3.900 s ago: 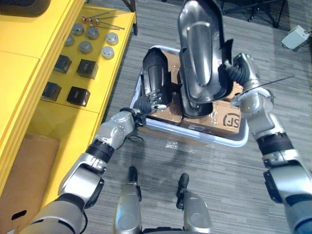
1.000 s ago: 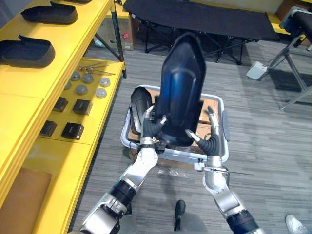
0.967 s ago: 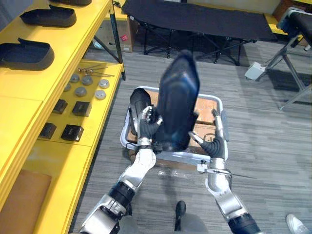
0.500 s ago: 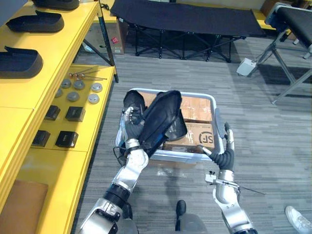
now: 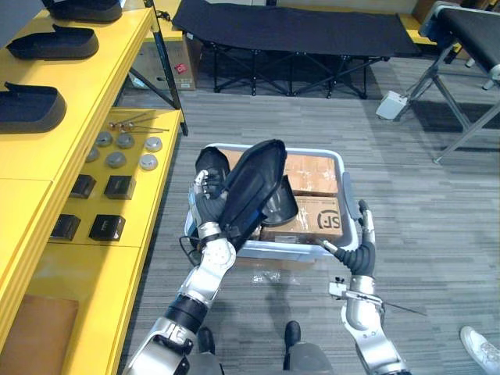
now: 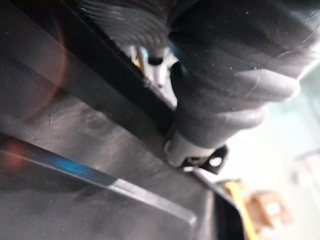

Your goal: Walk over and take plastic housings, then place them on the shelf

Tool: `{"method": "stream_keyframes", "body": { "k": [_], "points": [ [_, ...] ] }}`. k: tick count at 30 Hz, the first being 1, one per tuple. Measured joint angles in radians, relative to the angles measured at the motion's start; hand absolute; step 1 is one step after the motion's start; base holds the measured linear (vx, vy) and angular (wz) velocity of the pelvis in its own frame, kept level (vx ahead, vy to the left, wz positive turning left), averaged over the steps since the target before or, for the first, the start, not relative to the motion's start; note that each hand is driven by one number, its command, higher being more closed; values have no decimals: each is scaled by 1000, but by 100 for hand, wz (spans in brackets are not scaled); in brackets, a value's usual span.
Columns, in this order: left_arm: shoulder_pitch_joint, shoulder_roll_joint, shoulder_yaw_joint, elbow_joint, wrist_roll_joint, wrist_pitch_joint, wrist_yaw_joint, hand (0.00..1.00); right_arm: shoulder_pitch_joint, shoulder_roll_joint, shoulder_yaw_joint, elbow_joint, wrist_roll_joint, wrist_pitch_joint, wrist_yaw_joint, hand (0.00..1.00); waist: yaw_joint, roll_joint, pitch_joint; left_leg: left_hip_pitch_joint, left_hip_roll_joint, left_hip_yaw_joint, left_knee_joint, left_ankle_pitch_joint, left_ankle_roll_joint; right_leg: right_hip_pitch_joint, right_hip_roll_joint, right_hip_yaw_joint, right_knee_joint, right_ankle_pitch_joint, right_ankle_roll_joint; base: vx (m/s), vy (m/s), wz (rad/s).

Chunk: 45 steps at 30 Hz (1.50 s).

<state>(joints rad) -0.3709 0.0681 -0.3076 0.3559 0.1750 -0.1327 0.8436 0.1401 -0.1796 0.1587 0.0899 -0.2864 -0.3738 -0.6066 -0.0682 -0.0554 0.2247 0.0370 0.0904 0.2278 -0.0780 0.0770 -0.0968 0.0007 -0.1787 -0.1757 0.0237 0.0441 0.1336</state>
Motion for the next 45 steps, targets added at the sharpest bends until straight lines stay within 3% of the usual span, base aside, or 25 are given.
{"method": "stream_keyframes", "body": {
  "k": [6,11,16,22,24,31,45],
  "points": [
    [0,-11,13,-12,-69,-47,-11,100,17,21,-30,1,9,29,-1,0,-1,19,-23,2,0,0,0,0,0,1,0,1,1,0,0,0,0,0],
    [0,-45,12,-39,-284,-120,-74,100,36,35,-63,4,62,70,49,0,-2,18,-23,14,0,5,-1,0,0,4,-2,10,5,0,0,0,0,-3],
    [1,-70,11,-39,-433,-144,-120,100,51,55,-68,5,77,77,69,0,-3,17,-24,15,0,5,-1,0,1,4,-3,11,7,0,1,0,0,0],
    [1,-78,11,-33,-710,-199,-222,100,51,77,-68,5,77,115,85,0,-2,6,-31,19,-2,4,-1,0,1,10,-6,9,5,2,3,0,0,0],
    [3,-79,13,-8,-808,-206,-271,100,50,82,-68,5,77,115,85,0,-2,5,-31,32,-5,4,-2,-1,3,25,-9,8,1,3,5,0,0,0],
    [24,-81,22,29,-990,-215,-357,100,51,91,-68,6,77,117,86,0,-2,-18,-46,31,-7,3,-3,-2,4,27,-12,9,-4,4,7,0,0,0],
    [26,-87,36,94,-1314,-218,-443,100,51,95,-64,23,77,118,88,0,-1,-30,-54,31,-9,1,-3,-2,4,27,-13,7,-4,5,8,0,0,0]
  ]
}}
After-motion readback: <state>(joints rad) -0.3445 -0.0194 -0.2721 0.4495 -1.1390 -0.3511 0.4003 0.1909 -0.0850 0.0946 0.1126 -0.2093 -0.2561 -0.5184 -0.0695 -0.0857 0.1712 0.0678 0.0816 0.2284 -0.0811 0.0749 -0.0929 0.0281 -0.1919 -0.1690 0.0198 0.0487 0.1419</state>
